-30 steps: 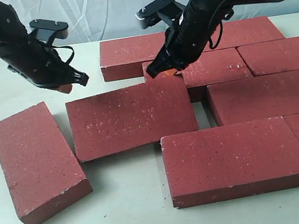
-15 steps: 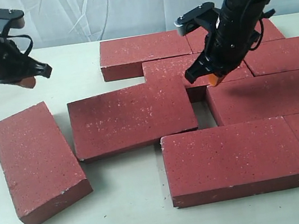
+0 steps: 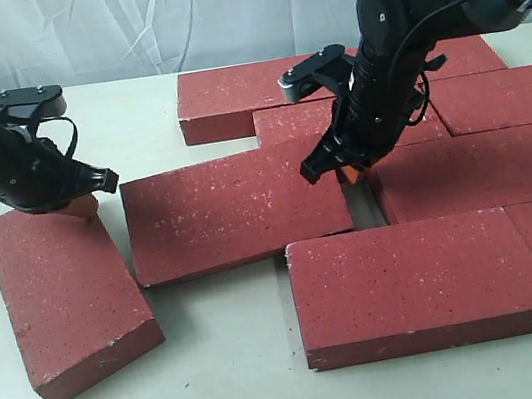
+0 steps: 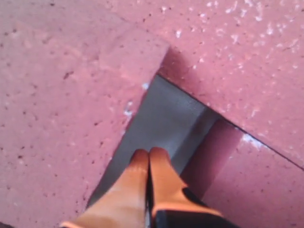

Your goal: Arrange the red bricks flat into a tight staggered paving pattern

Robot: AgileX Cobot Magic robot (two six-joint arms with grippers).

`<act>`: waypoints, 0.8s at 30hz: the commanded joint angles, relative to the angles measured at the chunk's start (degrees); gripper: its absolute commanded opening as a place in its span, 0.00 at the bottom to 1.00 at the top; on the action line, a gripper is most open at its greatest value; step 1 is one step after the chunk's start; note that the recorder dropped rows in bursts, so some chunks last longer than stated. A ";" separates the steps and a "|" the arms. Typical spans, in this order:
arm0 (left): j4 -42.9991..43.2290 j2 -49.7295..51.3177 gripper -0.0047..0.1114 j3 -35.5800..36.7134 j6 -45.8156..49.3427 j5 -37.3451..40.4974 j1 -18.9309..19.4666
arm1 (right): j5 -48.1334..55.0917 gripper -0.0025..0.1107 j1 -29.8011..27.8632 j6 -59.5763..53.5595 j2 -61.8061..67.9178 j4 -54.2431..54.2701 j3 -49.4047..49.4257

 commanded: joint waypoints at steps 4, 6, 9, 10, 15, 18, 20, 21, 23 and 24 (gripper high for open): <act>4.98 -0.78 0.04 1.38 -3.22 -2.57 2.48 | 0.76 0.01 0.07 -1.30 0.03 3.50 0.07; 3.82 -0.92 0.04 1.38 -3.10 -3.20 2.62 | 1.40 0.01 0.07 -2.05 0.03 3.96 0.07; 3.65 -1.06 0.04 1.27 -2.73 -5.06 2.62 | 2.26 0.01 0.21 -3.89 0.03 6.17 0.07; 3.65 -1.16 0.04 1.15 -2.73 -5.08 2.62 | 2.45 0.01 0.51 -4.13 0.03 6.31 0.07; 3.97 -6.18 0.04 -0.55 -2.85 -1.62 5.09 | 2.44 0.01 2.24 -4.87 0.03 6.04 0.07; 4.86 -10.83 0.04 -0.16 -4.82 7.46 6.49 | 2.07 0.01 2.24 -4.87 0.03 4.85 0.07; 4.73 -12.11 0.04 1.53 -5.43 13.49 6.47 | 2.07 0.01 2.24 -4.87 0.03 3.40 0.07; 4.60 -12.35 0.04 3.04 -5.43 14.36 5.84 | 2.07 0.01 2.24 -4.87 -0.07 2.35 0.07; 4.97 -12.08 0.04 6.27 -5.85 12.67 4.76 | 2.07 0.01 2.24 -4.65 -0.07 1.79 0.07; 4.97 -11.74 0.04 7.85 -6.99 11.03 4.45 | 2.07 0.01 2.24 -4.65 -0.07 2.03 0.07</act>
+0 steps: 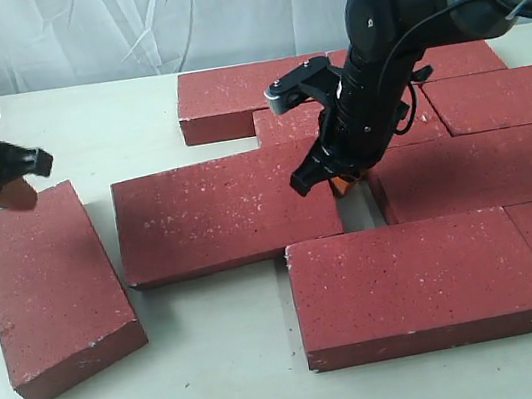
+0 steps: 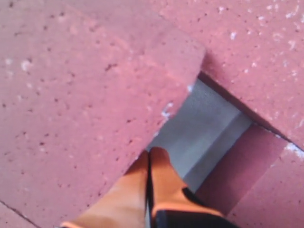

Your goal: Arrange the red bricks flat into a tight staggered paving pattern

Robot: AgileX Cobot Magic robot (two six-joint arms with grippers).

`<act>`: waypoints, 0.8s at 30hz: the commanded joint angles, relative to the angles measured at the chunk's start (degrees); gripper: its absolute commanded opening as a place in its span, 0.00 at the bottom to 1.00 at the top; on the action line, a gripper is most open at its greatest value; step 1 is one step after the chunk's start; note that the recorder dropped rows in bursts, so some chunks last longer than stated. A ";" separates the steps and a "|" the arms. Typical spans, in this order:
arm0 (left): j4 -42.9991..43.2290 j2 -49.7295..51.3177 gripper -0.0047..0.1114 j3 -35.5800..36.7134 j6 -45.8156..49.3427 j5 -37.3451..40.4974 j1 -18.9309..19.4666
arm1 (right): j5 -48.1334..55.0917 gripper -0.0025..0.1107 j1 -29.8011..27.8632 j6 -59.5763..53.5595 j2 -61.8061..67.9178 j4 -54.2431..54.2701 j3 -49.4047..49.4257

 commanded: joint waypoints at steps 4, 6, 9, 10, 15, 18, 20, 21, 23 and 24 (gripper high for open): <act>0.12 1.97 0.04 8.33 -3.07 -4.72 -1.73 | 0.93 0.01 0.39 -0.42 -0.30 -0.64 0.07; 0.39 3.00 0.04 8.33 -3.07 -5.60 -1.73 | 0.80 0.01 0.39 -0.42 -0.30 -0.66 0.07; 0.63 4.38 0.04 8.33 -3.19 -8.35 -1.73 | 0.69 0.01 0.39 -0.42 -0.30 -0.55 0.07; 0.63 4.93 0.04 8.33 -3.19 -9.47 -1.73 | 0.69 0.01 0.39 -0.42 -0.30 -0.52 0.07; 0.74 7.58 0.04 6.58 -2.96 -19.57 -1.73 | 0.12 0.01 0.39 -0.42 -0.30 -0.02 0.07; 1.99 9.30 0.04 3.07 -2.38 -25.22 -1.73 | -0.24 0.01 0.39 -0.42 -0.30 0.80 0.07; 4.04 11.77 0.04 0.01 -1.69 -28.41 -1.73 | -0.24 0.01 0.39 -0.42 -0.30 0.89 0.07; 6.67 13.79 0.04 -1.85 -1.69 -29.80 -1.73 | -0.24 0.01 0.39 -0.42 -0.30 0.89 0.07; 9.47 16.07 0.04 -4.61 -1.69 -27.74 -1.50 | 0.54 0.01 0.39 -0.42 -0.30 1.50 0.07; 9.48 15.86 0.04 -5.71 -2.52 -25.12 -1.01 | 0.88 0.01 0.39 -0.42 -0.30 1.73 0.07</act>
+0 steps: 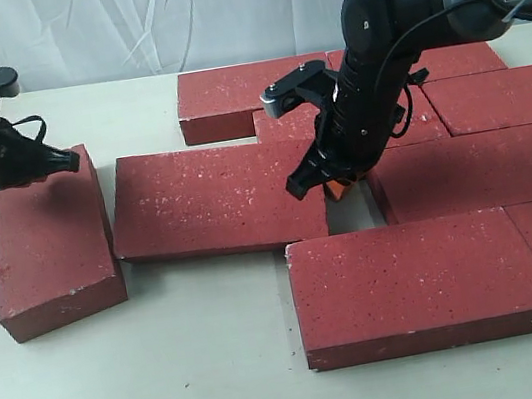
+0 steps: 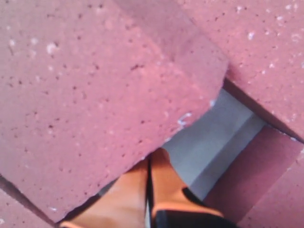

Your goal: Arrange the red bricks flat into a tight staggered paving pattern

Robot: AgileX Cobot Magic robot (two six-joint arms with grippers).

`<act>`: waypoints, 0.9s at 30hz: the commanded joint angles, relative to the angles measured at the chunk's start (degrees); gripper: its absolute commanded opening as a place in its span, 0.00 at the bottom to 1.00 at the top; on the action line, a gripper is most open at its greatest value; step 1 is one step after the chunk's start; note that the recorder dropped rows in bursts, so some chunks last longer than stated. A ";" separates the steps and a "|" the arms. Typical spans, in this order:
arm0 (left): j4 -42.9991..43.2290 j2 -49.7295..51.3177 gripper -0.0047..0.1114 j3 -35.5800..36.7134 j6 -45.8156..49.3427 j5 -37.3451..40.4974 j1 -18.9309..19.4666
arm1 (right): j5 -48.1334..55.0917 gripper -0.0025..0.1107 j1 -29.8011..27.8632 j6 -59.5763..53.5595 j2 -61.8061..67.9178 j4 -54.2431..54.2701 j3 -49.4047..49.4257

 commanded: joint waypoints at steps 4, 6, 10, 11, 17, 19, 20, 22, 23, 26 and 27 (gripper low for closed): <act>2.23 -8.55 0.04 -3.78 -1.55 15.84 0.56 | 0.77 0.01 0.05 -0.31 -0.30 1.01 0.07; 1.74 -11.84 0.04 -3.20 -1.55 26.88 0.56 | 0.82 0.01 0.05 -0.31 -0.30 1.01 0.07; 1.61 -14.04 0.04 2.06 -1.55 42.92 0.56 | 0.26 0.01 0.05 -0.31 -0.30 1.01 0.07; 1.61 -13.92 0.04 3.16 -1.55 44.92 0.56 | 0.05 0.01 0.05 -0.31 -0.30 1.01 0.07; -0.20 -14.41 0.04 8.22 -1.32 47.02 0.56 | 0.05 0.01 0.05 -0.31 -0.30 1.01 0.07; -3.86 -14.41 0.04 9.39 2.56 49.88 0.10 | -0.07 0.01 0.05 -0.31 -0.30 1.01 0.07; -4.29 -14.41 0.04 10.26 4.41 49.36 -0.49 | -0.20 0.01 0.05 -0.31 -0.30 1.01 0.07; -3.70 -14.41 0.04 11.92 3.36 45.13 -1.85 | -0.31 0.01 0.05 -0.31 -0.30 1.01 0.07; -3.16 -14.41 0.04 12.64 1.76 42.70 -2.56 | -0.31 0.01 0.05 -0.31 -0.30 1.01 0.07; -0.39 -14.41 0.04 13.71 -0.09 38.18 -4.81 | -0.31 0.01 0.05 -0.31 -0.30 1.01 0.07; 0.81 -14.41 0.04 13.86 -1.72 35.87 -5.18 | -0.41 0.01 0.05 -0.31 -0.30 1.01 0.07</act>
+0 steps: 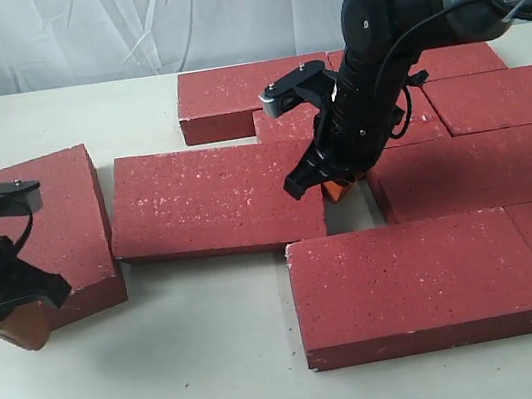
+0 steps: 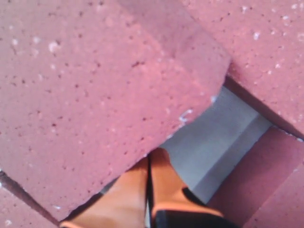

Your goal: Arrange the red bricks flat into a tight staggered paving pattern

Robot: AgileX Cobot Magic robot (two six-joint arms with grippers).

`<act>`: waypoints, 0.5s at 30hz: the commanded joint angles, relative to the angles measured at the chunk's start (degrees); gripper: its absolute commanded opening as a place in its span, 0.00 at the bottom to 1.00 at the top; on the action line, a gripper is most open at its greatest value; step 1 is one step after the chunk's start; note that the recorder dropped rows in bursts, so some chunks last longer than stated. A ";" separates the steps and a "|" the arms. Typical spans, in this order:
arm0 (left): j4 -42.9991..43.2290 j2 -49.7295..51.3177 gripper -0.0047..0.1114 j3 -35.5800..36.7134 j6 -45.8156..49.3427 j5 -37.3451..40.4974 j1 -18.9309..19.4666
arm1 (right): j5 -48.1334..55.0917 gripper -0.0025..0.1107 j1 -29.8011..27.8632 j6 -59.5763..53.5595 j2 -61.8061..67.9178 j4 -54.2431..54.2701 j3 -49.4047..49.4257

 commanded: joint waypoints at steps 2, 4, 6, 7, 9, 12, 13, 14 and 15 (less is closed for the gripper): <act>5.05 -0.65 0.04 1.24 -7.07 -11.26 -2.70 | -0.62 0.01 0.05 -0.31 -0.30 -0.03 0.07; 6.06 -0.37 0.04 1.24 -7.34 -13.74 -2.70 | -0.62 0.01 0.05 -0.31 -0.30 -0.03 0.07; 6.44 0.18 0.04 1.24 -7.34 -16.26 -2.70 | -0.62 0.01 0.05 -0.31 -0.30 -0.03 0.07; 7.59 0.54 0.04 1.24 -7.48 -17.89 -2.70 | -0.62 0.01 0.05 -0.31 -0.30 -0.03 0.07; 9.10 0.98 0.04 1.24 -7.75 -20.18 -2.70 | -0.62 0.01 0.05 -0.31 -0.30 -0.03 0.07; 11.60 2.16 0.04 1.24 -9.08 -23.48 -2.70 | -0.62 0.01 0.05 -0.31 -0.30 -0.03 0.07; 13.24 2.64 0.04 1.24 -10.79 -25.67 -2.70 | -0.62 0.01 0.05 -0.31 -0.30 -0.03 0.07; 14.55 3.21 0.04 1.24 -12.29 -27.36 -2.70 | -0.73 0.01 0.05 -0.31 -0.30 -0.03 0.07; 15.84 3.68 0.04 1.24 -13.71 -29.29 -2.70 | -0.88 0.01 0.05 -0.31 -0.30 -0.03 0.07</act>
